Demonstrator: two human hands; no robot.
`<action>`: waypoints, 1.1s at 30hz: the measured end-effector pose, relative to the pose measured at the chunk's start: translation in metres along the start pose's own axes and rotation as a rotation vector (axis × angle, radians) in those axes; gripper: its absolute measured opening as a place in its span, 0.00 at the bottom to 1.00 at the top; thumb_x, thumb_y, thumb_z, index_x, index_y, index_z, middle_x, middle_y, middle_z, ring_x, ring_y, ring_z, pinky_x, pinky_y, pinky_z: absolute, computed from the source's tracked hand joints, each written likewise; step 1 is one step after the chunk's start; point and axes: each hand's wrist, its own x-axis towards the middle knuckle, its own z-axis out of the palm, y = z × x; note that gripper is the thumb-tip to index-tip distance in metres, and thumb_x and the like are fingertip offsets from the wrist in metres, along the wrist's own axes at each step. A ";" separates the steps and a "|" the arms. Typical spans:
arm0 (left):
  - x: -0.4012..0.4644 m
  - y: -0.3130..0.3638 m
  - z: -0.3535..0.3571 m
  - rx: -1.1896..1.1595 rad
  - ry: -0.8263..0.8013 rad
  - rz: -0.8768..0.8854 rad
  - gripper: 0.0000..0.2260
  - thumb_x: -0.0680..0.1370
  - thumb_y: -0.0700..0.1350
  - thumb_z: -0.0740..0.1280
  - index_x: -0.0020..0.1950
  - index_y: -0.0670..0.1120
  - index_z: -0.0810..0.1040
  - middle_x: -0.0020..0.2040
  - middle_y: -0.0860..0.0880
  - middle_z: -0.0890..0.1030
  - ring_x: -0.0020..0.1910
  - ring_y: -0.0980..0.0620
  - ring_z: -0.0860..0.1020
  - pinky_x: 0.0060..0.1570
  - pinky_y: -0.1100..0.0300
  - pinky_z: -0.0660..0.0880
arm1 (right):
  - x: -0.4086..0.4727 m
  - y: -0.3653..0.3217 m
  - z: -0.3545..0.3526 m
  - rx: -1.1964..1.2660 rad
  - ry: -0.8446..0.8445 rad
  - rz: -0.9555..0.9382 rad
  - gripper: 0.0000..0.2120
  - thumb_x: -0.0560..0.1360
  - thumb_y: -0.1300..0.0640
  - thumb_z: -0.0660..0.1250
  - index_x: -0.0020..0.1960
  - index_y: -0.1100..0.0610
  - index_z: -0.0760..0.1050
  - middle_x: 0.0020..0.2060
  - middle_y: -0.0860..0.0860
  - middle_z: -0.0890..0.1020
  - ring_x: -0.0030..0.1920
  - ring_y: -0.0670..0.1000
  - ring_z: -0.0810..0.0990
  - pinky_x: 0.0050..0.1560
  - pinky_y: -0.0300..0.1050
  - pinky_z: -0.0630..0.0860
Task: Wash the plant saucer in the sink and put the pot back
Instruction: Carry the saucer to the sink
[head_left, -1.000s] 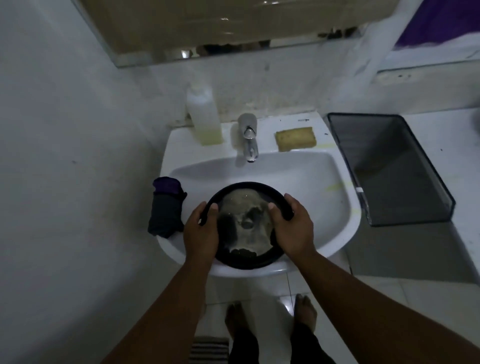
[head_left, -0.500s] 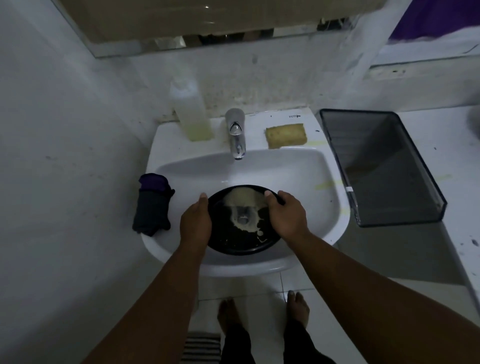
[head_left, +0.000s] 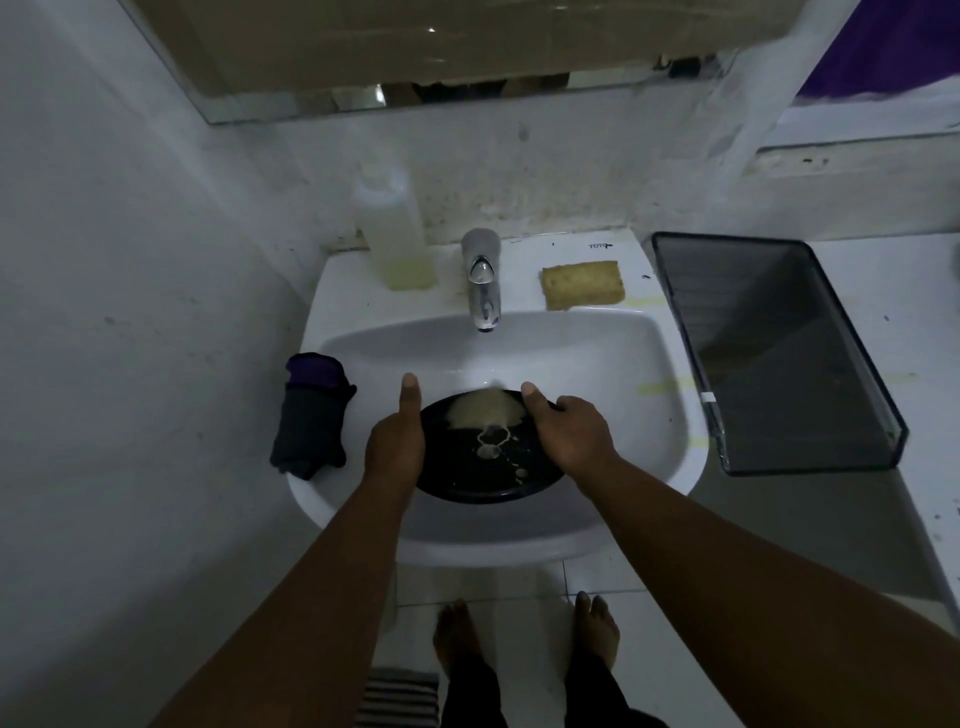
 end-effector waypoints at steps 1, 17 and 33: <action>0.000 0.000 0.000 0.007 0.000 0.020 0.39 0.76 0.77 0.48 0.42 0.43 0.78 0.46 0.38 0.84 0.47 0.40 0.83 0.55 0.48 0.78 | 0.001 0.000 0.000 0.001 -0.007 0.001 0.37 0.77 0.27 0.56 0.50 0.61 0.80 0.47 0.56 0.83 0.50 0.56 0.82 0.55 0.51 0.77; 0.000 -0.003 0.009 -0.290 -0.033 -0.021 0.32 0.79 0.73 0.51 0.44 0.45 0.75 0.48 0.50 0.76 0.50 0.49 0.76 0.62 0.54 0.69 | 0.008 -0.007 -0.008 0.143 -0.077 -0.005 0.38 0.66 0.20 0.59 0.53 0.54 0.76 0.53 0.55 0.79 0.57 0.56 0.80 0.56 0.49 0.71; -0.005 0.008 0.015 -0.472 -0.008 -0.013 0.32 0.78 0.68 0.64 0.73 0.47 0.74 0.73 0.46 0.74 0.71 0.45 0.72 0.75 0.47 0.65 | -0.003 -0.020 -0.017 0.195 -0.009 0.010 0.27 0.83 0.38 0.56 0.38 0.58 0.75 0.41 0.53 0.79 0.50 0.57 0.79 0.61 0.55 0.73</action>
